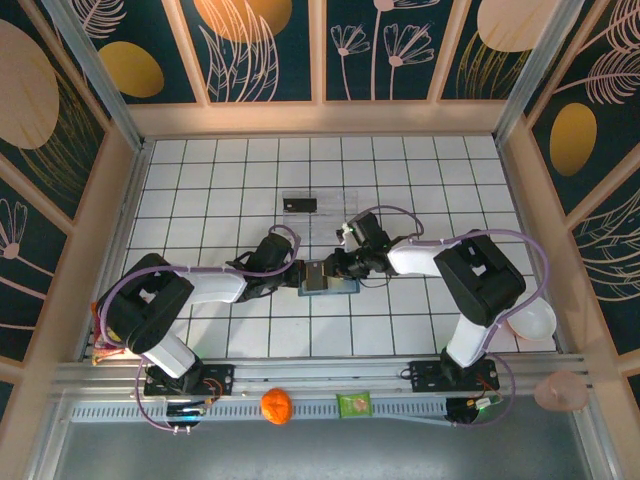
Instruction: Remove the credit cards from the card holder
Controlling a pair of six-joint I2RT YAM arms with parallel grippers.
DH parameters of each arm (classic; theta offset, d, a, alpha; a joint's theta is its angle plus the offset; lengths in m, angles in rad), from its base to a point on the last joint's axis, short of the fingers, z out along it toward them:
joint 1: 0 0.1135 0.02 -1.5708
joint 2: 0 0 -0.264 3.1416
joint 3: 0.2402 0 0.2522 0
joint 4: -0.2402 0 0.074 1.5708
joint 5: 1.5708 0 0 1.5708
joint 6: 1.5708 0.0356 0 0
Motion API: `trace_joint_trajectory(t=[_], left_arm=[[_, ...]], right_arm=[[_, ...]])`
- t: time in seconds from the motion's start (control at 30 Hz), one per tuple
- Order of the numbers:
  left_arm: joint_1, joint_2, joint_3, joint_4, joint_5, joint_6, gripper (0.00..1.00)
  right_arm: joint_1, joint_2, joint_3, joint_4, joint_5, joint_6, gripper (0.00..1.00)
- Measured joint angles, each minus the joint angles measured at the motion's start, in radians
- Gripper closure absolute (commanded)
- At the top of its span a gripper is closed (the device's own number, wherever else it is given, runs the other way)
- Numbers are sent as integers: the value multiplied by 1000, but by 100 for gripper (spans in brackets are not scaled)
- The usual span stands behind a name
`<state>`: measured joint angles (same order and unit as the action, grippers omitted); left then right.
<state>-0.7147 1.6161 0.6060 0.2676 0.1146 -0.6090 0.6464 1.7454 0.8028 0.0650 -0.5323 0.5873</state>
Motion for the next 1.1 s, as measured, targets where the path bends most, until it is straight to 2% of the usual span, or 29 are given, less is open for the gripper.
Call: trace_joint_trajectory(t=[0.37,0.6,0.73,1.1], left_arm=[[0,0,0,3,5,-1,100],[0,0,-6,14,7,-1,100],[0,0,-8,18,4,-1,100],[-8,5,-8,17,11,-1,100]], right_arm=[[-9,8,-19,58,-39,61,78],[-2,27,-34,104,-44,103,96],[-3,23,-54,135,-43,113,100],[-19,-72,-149,151,-5,126,100]])
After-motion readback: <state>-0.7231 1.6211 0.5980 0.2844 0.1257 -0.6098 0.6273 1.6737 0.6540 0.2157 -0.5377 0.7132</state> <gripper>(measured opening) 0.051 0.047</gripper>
